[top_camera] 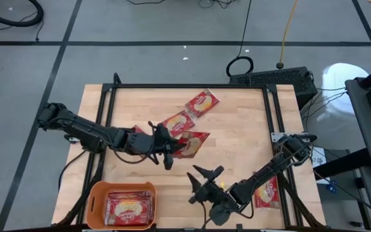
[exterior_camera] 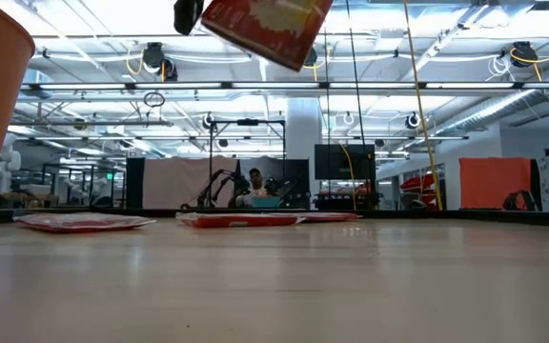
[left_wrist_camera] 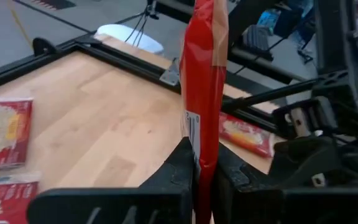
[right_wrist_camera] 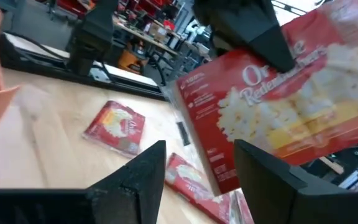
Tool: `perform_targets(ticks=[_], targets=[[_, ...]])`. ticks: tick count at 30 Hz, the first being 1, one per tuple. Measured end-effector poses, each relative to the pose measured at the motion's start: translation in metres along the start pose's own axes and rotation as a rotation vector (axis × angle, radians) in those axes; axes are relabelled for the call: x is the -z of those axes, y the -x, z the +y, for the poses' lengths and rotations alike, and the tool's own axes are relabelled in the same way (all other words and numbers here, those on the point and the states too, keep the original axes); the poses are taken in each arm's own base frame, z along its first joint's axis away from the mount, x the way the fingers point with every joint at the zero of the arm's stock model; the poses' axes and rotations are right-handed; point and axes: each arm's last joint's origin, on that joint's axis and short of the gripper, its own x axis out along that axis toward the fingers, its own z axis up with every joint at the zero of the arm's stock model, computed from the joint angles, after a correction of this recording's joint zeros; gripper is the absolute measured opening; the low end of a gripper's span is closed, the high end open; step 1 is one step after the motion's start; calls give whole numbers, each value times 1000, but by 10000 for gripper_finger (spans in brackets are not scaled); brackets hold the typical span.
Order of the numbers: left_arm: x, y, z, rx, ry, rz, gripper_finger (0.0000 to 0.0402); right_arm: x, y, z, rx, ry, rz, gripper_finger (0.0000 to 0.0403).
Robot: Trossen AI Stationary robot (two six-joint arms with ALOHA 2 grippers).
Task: Sort popcorn bags into baskets
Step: Put the popcorn bag into the orange bin
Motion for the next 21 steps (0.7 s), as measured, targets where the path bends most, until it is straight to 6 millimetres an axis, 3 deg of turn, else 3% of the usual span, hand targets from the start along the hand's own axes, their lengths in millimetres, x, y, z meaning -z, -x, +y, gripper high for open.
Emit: perform_targets(ticks=[4, 8, 13, 21], targets=[[-3, 2, -6, 16, 10, -48, 28, 6, 0, 7, -26, -35, 1, 183], [-2, 5, -12, 42, 4, -66, 42, 5, 2, 5, 8, -218, -3, 183], [-7, 12, -27, 122, -26, -148, 28, 0, 15, 5, 40, -322, -22, 183], [-3, 19, -40, 174, -55, -159, 40, -23, 35, -12, -25, -439, -42, 183]])
